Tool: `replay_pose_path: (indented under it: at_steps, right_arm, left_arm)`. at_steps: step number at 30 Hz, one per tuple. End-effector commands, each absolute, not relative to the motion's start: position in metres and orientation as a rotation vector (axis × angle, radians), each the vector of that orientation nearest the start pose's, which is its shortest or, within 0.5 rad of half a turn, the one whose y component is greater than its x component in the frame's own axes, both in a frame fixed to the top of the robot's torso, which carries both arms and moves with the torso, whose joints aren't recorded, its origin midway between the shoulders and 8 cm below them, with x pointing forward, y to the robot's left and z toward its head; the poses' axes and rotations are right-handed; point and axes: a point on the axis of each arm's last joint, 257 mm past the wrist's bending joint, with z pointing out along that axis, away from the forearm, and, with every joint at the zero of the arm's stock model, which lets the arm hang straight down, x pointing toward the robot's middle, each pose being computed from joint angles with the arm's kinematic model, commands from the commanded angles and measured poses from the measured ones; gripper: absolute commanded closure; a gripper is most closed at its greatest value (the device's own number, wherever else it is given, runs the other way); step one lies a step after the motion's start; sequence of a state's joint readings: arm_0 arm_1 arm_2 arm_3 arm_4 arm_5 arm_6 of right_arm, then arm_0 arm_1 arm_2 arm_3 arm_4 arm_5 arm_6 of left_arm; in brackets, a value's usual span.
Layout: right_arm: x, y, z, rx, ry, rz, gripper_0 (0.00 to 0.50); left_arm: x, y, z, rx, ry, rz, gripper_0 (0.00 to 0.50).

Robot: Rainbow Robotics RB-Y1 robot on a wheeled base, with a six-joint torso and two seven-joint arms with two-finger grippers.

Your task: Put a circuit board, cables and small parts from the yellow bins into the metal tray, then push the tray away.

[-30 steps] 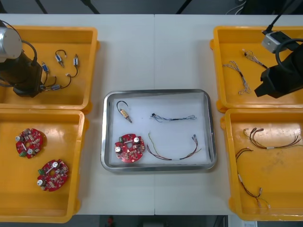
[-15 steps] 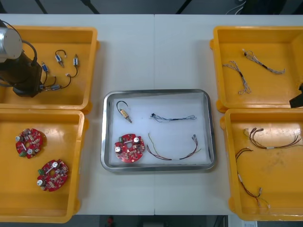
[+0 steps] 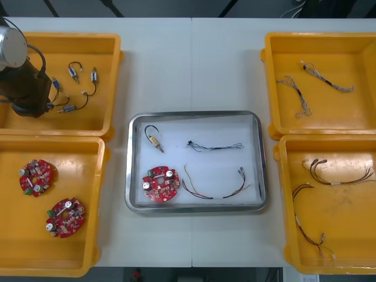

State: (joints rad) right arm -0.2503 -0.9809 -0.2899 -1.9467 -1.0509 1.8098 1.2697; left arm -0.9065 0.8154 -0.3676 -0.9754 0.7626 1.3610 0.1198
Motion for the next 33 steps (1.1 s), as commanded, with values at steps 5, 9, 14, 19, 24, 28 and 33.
replay_pose_path:
  at_steps: [5, 9, 14, 19, 24, 28, 33]
  right_arm:
    - [0.401, -0.43, -0.124, 0.137, 2.684, 0.033, 0.0]
    - [0.401, -0.43, -0.124, 0.137, 2.684, 0.033, 0.0]
    - [0.401, -0.43, -0.124, 0.137, 2.684, 0.033, 0.0]
    - [0.401, -0.43, -0.124, 0.137, 2.684, 0.033, 0.0]
    - [0.401, -0.43, -0.124, 0.137, 2.684, 0.033, 0.0]
    - [0.401, -0.43, -0.124, 0.137, 2.684, 0.033, 0.0]
    - [0.401, -0.43, -0.124, 0.137, 2.684, 0.033, 0.0]
  left_arm:
    - [0.58, 0.444, -0.135, -1.874, 1.845, -0.255, 0.5]
    - [0.58, 0.444, -0.134, -1.861, 1.85, -0.249, 0.5]
    - [0.579, 0.446, -0.138, -1.864, 1.857, -0.239, 0.5]
    - [0.576, 0.449, -0.148, -1.855, 1.867, -0.227, 0.5]
    - [0.58, 0.446, -0.163, -1.824, 1.882, -0.225, 0.5]
    - [0.583, 0.445, -0.175, -1.803, 1.88, -0.234, 0.5]
    - [0.583, 0.442, -0.188, -1.797, 1.888, -0.234, 0.5]
